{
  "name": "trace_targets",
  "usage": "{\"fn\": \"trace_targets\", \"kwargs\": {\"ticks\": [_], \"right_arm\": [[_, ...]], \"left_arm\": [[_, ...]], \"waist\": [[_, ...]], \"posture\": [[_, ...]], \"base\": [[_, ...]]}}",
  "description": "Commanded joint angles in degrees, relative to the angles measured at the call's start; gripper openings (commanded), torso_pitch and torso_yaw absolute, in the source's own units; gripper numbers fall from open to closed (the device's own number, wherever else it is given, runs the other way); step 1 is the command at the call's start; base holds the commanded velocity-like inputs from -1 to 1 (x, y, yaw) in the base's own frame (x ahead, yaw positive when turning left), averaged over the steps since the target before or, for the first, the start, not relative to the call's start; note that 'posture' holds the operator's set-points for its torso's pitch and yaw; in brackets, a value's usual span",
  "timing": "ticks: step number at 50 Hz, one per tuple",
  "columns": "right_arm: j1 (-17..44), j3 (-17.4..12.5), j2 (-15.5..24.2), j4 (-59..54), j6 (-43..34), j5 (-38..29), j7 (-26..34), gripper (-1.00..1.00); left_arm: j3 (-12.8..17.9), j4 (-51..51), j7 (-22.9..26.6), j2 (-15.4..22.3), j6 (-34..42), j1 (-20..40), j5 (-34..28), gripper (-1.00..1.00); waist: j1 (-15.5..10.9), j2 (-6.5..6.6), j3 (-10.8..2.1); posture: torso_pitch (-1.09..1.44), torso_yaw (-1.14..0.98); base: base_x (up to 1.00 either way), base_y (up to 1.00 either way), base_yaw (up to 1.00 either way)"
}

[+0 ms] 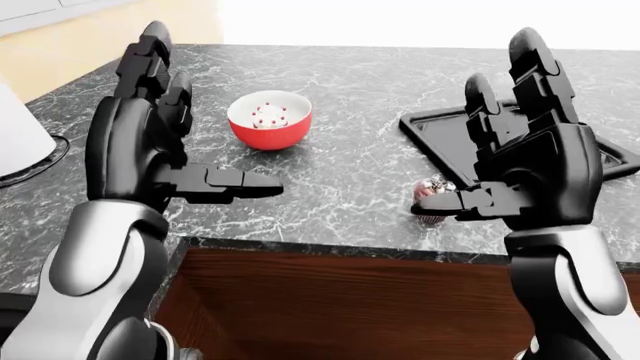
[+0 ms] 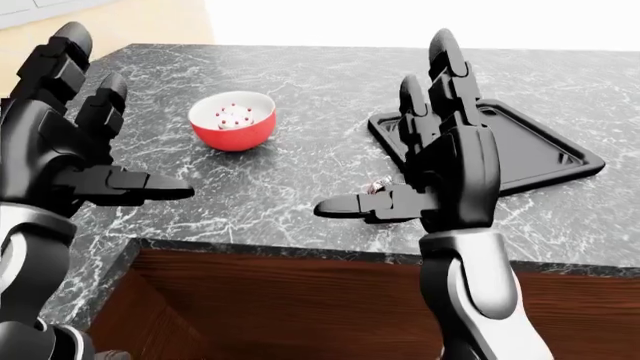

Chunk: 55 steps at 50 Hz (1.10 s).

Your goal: Pick up the bowl with cake and place it on the tray. Pick up the cupcake and place it on the tray.

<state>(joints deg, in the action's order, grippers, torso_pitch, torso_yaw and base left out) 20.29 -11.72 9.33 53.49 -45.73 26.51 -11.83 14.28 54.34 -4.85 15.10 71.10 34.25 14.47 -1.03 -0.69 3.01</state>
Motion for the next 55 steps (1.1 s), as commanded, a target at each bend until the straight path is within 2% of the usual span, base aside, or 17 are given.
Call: {"fn": "trace_targets", "kwargs": {"ticks": [1,2,3,6,8,9,13,17,18,22,27,32,36,41,44,51,55], "right_arm": [[1.15,-1.4,0.83,1.2,-0.5,1.48,-0.86,1.0],[1.32,-1.96,1.2,1.56,-0.88,2.16,-1.17,1.0],[1.38,-2.43,1.52,1.63,-0.95,2.77,-1.38,1.0],[1.75,-4.35,2.99,2.39,-1.86,5.38,-2.64,1.0],[1.72,-5.3,3.89,2.55,-1.76,6.83,-3.3,1.0],[1.62,-5.49,4.25,2.47,-1.51,7.34,-3.59,1.0],[1.62,-7.04,5.96,2.6,-1.12,10.09,-5.13,1.0],[1.44,-7.47,7.06,2.85,-0.75,11.96,-6.56,1.0],[1.68,-7.81,7.34,3.18,-1.11,12.8,-7.24,1.0],[1.23,-7.9,8.13,2.86,-0.08,13.69,-7.82,1.0],[1.09,-8.21,8.7,2.98,0.22,14.76,-8.73,1.0],[0.84,-8.64,9.15,3.02,0.81,15.53,-9.19,1.0],[1.32,-9.39,10.01,3.34,0.4,17.31,-10.51,1.0],[1.1,-10.31,10.96,3.11,1.0,18.76,-11.09,1.0],[1.15,-9.97,11.31,2.9,1.49,19.1,-11.61,1.0],[0.05,-10.43,11.57,2.61,2.76,19.33,-11.24,1.0],[-0.19,-10.91,11.74,2.56,3.02,19.73,-11.23,1.0]], "left_arm": [[0.05,0.12,-0.05,0.21,0.75,1.33,0.49,1.0],[0.07,0.12,-0.11,0.33,1.14,1.8,0.57,1.0],[-0.03,0.02,-0.16,0.43,1.28,2.1,0.59,1.0],[-1.74,-1.17,-0.22,1.15,0.93,3.01,-0.36,1.0],[-4.13,-3.07,0.09,2.1,-0.08,4.1,-2.33,1.0],[-4.4,-3.18,0.47,1.87,0.34,4.63,-2.91,1.0],[-9.23,-5.47,2.59,2.28,1.88,9.41,-7.1,1.0],[-14.07,-9.18,6.24,2.81,0.58,12.14,-14.43,1.0],[-16.41,-10.77,7.6,3.41,-0.7,12.65,-17.16,1.0],[-19.14,-15.36,14.4,1.56,-2.49,16.05,-27.1,1.0],[-20.24,-18.49,22.03,-1.88,-3.58,19.23,-37.65,1.0],[-21.55,-24.36,28.83,-4.48,-9.96,20.91,-49.03,1.0],[-20.07,-30.68,32.45,-8.2,-16.67,22.29,-55.65,1.0],[-18.61,-39.01,32.84,-11.47,-25.47,22.36,-60.47,1.0],[-17.35,-43.3,31.42,-11.54,-29.02,22.86,-61.42,1.0],[-18.65,-48.38,29.72,-11.97,-35.82,21.9,-67.44,1.0],[-18.33,-48.67,30.26,-12.81,-38.49,20.65,-70.73,1.0]], "waist": [[-0.08,-1.04,-0.45],[-0.22,-2.14,-0.41],[-0.16,-0.32,-0.24],[0.32,0.09,-0.98],[0.54,0.42,-1.1],[0.58,0.43,-1.16],[0.63,0.11,-1.53],[0.57,-0.38,-1.56],[0.55,-0.48,-1.59],[0.39,-0.84,-1.73],[0.33,-1.38,-1.63],[0.15,-1.79,-1.47],[-0.06,-2.21,-1.46],[-0.16,-2.67,-1.39],[-0.25,-2.86,-1.49],[-0.19,-3.0,-1.51],[-0.2,-3.1,-1.48]], "posture": [[0.0,0.0],[0.0,0.0],[0.0,0.0],[0.0,0.0],[0.0,0.0],[0.0,0.0],[0.0,0.0],[0.0,0.0],[0.0,0.0],[0.0,0.0],[0.0,0.0],[0.0,0.0],[0.0,0.0],[0.0,0.0],[0.0,0.0],[0.0,0.0],[0.0,0.0]], "base": [[0.0,0.0,0.0],[0.0,0.0,0.0],[0.0,0.0,0.0],[0.0,0.0,0.0],[0.0,0.0,0.0],[0.0,0.0,0.0],[0.0,0.0,0.0],[0.0,0.0,0.0],[0.0,0.0,0.0],[0.0,0.0,0.0],[0.0,0.0,0.0],[0.0,0.0,0.0],[0.0,0.0,0.0],[0.0,0.0,0.0],[0.0,0.0,0.0],[0.0,0.0,0.0],[0.0,0.0,0.0]]}}
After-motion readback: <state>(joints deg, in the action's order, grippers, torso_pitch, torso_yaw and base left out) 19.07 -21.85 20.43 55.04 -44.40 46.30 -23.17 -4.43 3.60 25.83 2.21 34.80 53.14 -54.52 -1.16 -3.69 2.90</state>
